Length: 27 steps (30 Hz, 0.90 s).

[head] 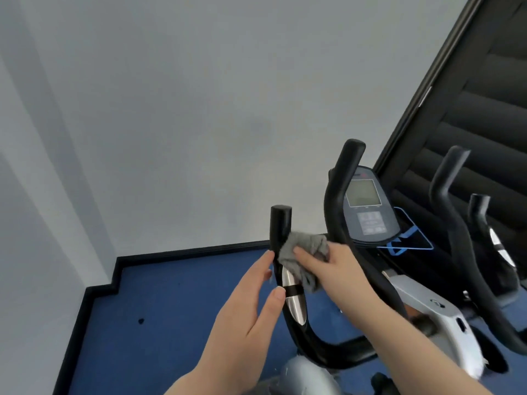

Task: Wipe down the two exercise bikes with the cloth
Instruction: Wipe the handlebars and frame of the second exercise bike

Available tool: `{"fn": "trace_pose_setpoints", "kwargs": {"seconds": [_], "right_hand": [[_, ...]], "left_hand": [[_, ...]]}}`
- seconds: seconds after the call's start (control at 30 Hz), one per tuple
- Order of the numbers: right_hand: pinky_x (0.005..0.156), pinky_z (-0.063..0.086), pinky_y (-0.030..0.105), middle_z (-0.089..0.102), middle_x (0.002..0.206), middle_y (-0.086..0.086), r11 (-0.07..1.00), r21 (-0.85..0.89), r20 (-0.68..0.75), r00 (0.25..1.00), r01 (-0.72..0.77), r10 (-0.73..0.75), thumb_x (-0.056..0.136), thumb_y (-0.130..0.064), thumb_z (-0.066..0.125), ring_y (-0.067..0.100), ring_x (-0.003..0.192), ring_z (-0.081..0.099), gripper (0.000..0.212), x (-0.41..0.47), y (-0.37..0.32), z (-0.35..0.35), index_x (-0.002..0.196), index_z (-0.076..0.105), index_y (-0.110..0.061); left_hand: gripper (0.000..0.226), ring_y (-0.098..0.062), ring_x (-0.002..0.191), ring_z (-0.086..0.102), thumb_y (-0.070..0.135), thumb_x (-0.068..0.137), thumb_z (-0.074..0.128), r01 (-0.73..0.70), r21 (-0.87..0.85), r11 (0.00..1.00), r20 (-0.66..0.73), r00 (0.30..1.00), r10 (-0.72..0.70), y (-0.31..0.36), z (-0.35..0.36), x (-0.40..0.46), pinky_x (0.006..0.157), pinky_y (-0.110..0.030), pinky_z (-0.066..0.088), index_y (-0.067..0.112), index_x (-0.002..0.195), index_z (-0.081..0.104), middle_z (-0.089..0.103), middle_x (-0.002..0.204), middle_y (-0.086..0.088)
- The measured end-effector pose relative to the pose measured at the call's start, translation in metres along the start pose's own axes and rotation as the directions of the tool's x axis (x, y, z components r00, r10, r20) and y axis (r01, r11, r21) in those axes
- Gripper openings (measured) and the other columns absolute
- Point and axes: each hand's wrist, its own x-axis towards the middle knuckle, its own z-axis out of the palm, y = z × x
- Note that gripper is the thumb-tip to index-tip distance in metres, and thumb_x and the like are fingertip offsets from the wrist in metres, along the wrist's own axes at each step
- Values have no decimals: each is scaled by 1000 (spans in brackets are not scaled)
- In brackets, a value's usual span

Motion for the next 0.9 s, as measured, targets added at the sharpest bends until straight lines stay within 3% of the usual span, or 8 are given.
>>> {"fn": "trace_pose_setpoints", "kwargs": {"seconds": [0.23,0.33,0.43,0.5,0.57,0.7,0.8,0.9], "right_hand": [[80,56,25,75,86,-5,984,-82,-193,966,158,-171,88,-19,64,7,85,70,10,25,-21,11,96,71,-20],[83,49,14,71,98,-8,933,-243,36,963,266,-266,87,-14,64,4,93,65,22,42,-45,0,106,65,-25],[89,46,22,65,109,-7,627,-593,361,862,506,-355,81,-5,63,9,103,57,33,48,-60,1,110,65,-21],[91,46,36,64,115,-1,475,-655,408,804,587,-432,76,1,59,19,109,53,38,44,-52,16,110,65,-15],[96,45,40,64,117,4,431,-659,379,767,617,-517,73,5,55,23,115,52,41,37,-36,22,110,66,-9],[112,33,32,61,125,2,442,-595,425,729,671,-536,81,1,58,17,134,41,36,12,-6,3,117,63,-6],[110,34,29,59,128,-8,551,-534,493,766,641,-413,79,-1,68,5,135,38,43,-13,7,-6,119,62,-15],[106,40,26,64,123,-11,616,-519,428,804,592,-413,77,-3,72,3,129,46,41,-33,14,-10,115,68,-18]], "left_hand": [[52,15,126,36,51,89,36,-14,22,1000,-18,1000,14,-2,5,8,102,-20,34,52,139,23,41,133,39],[47,16,123,38,53,91,37,16,-22,1000,-27,1000,-16,-5,3,7,98,-17,34,53,137,29,47,131,34],[47,17,117,44,56,89,37,56,-82,995,-50,997,-60,-6,6,8,90,-13,35,51,136,34,56,124,28],[51,16,114,46,55,85,38,75,-103,992,-53,995,-81,-5,9,7,88,-9,34,49,135,35,57,122,25],[46,15,113,48,55,88,38,78,-113,991,-58,995,-85,-6,8,4,87,-9,34,47,134,39,60,118,26],[48,8,113,53,49,85,40,59,-107,992,-100,992,-70,-12,-8,-2,90,-18,39,43,132,45,62,115,26],[51,7,118,50,55,82,41,29,-96,995,-147,988,-43,-12,-15,-2,96,-24,40,45,132,44,59,121,26],[56,6,127,42,54,83,39,-59,-14,998,-120,991,56,-7,-13,0,102,-26,37,43,137,37,47,133,31]]}}
